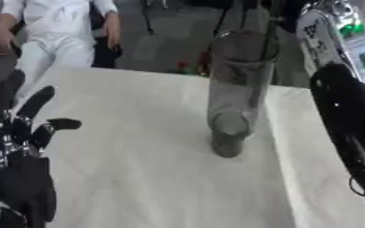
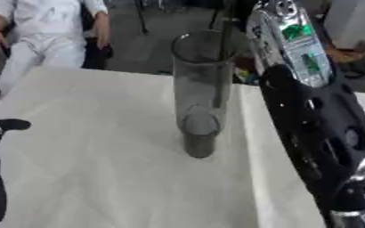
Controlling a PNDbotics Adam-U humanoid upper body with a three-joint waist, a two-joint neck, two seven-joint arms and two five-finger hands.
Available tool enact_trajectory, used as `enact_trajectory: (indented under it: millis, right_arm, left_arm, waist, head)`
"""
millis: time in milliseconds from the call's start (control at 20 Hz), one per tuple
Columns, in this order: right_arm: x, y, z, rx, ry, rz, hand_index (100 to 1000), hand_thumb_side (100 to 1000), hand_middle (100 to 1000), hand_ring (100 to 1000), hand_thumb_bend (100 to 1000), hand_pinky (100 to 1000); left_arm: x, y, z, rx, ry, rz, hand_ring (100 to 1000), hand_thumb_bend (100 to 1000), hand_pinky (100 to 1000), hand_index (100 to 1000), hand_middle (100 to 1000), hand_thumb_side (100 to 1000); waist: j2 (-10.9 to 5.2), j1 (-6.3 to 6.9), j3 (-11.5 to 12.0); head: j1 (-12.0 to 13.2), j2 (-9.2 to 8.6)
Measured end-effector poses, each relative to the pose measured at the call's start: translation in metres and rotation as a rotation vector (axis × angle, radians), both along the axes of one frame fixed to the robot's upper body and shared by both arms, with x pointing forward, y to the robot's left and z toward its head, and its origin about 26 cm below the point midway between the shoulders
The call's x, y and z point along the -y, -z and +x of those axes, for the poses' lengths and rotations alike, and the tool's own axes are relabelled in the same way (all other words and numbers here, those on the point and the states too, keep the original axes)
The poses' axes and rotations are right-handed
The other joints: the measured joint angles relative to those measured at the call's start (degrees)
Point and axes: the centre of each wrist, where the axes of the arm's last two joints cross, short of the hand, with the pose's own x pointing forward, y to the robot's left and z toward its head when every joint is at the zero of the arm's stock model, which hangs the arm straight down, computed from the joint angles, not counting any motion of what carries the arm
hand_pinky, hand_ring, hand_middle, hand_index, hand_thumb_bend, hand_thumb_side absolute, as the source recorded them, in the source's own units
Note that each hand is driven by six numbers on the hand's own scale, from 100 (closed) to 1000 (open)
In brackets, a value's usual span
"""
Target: Arrange flowers into the vase.
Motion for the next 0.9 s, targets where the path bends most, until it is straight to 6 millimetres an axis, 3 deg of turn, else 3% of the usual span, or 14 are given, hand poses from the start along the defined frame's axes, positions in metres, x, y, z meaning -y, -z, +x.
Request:
enact_trajectory:
  millis: [200, 350, 650, 900]
  right_arm:
    - [0.0003, 0.0010, 0.0004, 0.008, -0.012, -0.011, 100, 574, 197, 717, 448, 347]
    - [0.0003, 0.0012, 0.0005, 0.019, -0.022, -0.021, 100, 609, 260, 785, 449, 469]
    - [0.0010, 0.0052, 0.0030, 0.044, -0.022, -0.054, 100, 682, 326, 853, 450, 640]
    - [0.0005, 0.0065, 0.0043, 0.079, -0.024, -0.086, 100, 790, 354, 884, 456, 688]
  left_arm:
    - [0.0001, -0.0003, 0.0000, 0.001, 0.001, 0.000, 856, 406, 580, 943, 934, 994]
    - [0.0003, -0.0005, 0.0001, 0.001, 0.003, -0.001, 856, 403, 580, 943, 935, 994]
    - [0.0004, -0.0007, 0.0001, 0.000, 0.005, -0.001, 856, 398, 579, 943, 935, 995]
    - [0.0004, -0.0007, 0.0001, -0.001, 0.005, 0.000, 856, 397, 579, 943, 935, 994]
  waist:
    - [0.13, 0.00, 0.00]
    - [0.29, 0.00, -0.03]
    - [0.32, 0.00, -0.15]
    - [0.32, 0.00, -0.20]
  head:
    - [0.04, -0.02]
    - [0.13, -0.03]
    - [0.24, -0.05]
    - [0.42, -0.05]
